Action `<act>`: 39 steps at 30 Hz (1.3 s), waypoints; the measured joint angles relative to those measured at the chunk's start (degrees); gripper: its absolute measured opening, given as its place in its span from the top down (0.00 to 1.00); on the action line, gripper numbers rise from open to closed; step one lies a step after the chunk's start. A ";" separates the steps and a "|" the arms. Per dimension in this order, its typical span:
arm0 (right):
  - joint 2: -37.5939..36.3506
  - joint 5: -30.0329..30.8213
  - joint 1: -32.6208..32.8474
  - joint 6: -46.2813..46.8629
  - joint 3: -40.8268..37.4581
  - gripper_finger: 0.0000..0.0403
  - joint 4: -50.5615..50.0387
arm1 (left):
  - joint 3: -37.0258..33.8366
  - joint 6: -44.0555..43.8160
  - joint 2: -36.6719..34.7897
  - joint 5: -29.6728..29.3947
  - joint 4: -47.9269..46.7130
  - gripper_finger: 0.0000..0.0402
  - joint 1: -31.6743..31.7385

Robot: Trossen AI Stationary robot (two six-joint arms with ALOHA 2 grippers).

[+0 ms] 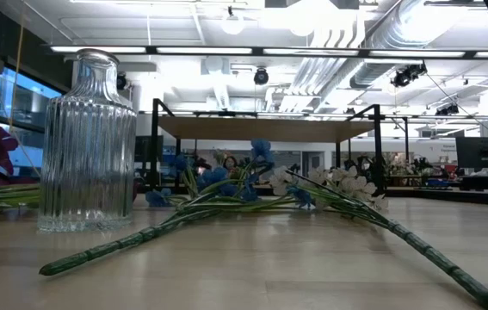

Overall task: Pick and place flowers into a vace then onto a shelf
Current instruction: Put the left white flowers into the right transparent vase

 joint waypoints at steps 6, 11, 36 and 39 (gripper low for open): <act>0.00 -0.01 0.00 -0.84 0.00 0.90 -0.16 | 0.02 -0.07 0.00 -0.02 0.06 0.90 0.00; 0.00 0.02 0.00 -1.52 0.00 0.97 -0.17 | 0.01 -0.35 0.00 0.48 0.22 0.90 0.00; -0.09 5.89 0.09 -6.75 0.02 1.00 -1.61 | 0.00 -1.49 0.00 0.66 -0.31 0.69 0.04; -0.22 6.48 0.09 -7.85 0.02 1.00 -1.79 | 0.00 -1.65 -0.04 1.72 -0.43 0.63 0.02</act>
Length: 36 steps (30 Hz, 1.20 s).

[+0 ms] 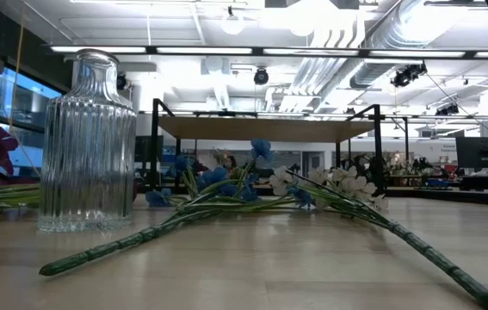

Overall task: Pick and place flowers into a vace then onto a shelf
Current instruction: Put the left white flowers into the right transparent vase

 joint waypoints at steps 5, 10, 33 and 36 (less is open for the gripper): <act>-0.59 0.85 -0.52 -0.91 -0.02 1.00 -0.46 | 0.03 -1.38 -0.12 1.28 0.29 0.58 0.02; -0.94 1.54 -1.15 -1.31 1.65 1.00 -2.38 | 0.07 -1.34 -0.44 1.16 -0.55 0.55 0.02; -4.73 9.21 -3.62 -7.44 7.67 1.00 -8.70 | -0.02 -5.29 -0.55 5.39 -7.91 0.52 -0.15; -5.16 9.06 -4.00 -7.45 7.67 1.00 -8.79 | -0.02 -7.46 -0.55 4.95 -9.70 0.53 -0.07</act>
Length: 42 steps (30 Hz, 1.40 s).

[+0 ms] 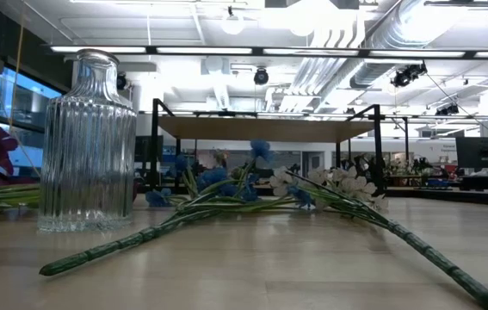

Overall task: Pick and place flowers into a vace then onto a shelf
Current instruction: Put the left white flowers into the right transparent vase

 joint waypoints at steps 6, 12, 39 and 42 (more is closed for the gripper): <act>-0.07 -0.59 -0.25 0.03 -0.02 1.00 -0.46 | 0.00 -0.35 -0.04 -0.07 -0.68 0.53 -0.02; -0.07 -0.70 -0.25 0.13 -0.02 1.00 -0.68 | 0.00 -0.35 -0.04 -0.23 -0.67 0.53 0.00; -2.27 1.99 8.82 8.43 -0.13 1.00 -28.72 | 0.04 -19.93 -1.08 1.54 -30.90 0.55 0.00; -3.55 5.52 11.24 9.31 -0.13 1.00 -30.98 | 0.04 -21.10 -1.14 1.76 -32.26 0.55 0.00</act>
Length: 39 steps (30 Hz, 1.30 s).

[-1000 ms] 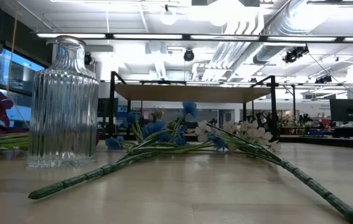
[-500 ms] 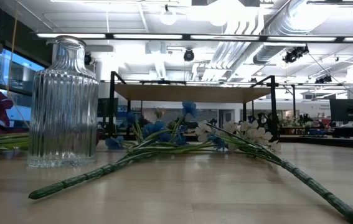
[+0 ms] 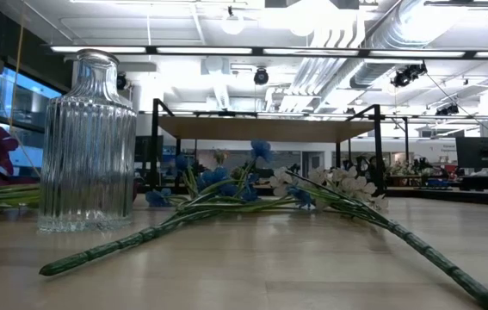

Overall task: Pick and place flowers into a vace then onto a shelf
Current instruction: Put the left white flowers into the right transparent vase

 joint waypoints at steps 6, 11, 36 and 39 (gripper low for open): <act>-2.21 8.87 6.04 5.04 0.02 1.00 -6.41 | 0.00 0.00 0.00 -0.03 -0.82 0.56 0.00; -2.55 17.46 11.35 8.41 0.02 1.00 -9.26 | 0.00 -0.06 0.00 -0.26 -0.79 0.55 0.00; -2.55 41.94 35.86 52.66 -0.11 1.00 -36.29 | 0.00 -0.02 0.02 -0.36 1.20 0.56 0.00; -2.55 38.87 37.08 56.06 -0.11 1.00 -39.79 | 0.00 -0.02 0.02 -0.39 1.81 0.56 0.00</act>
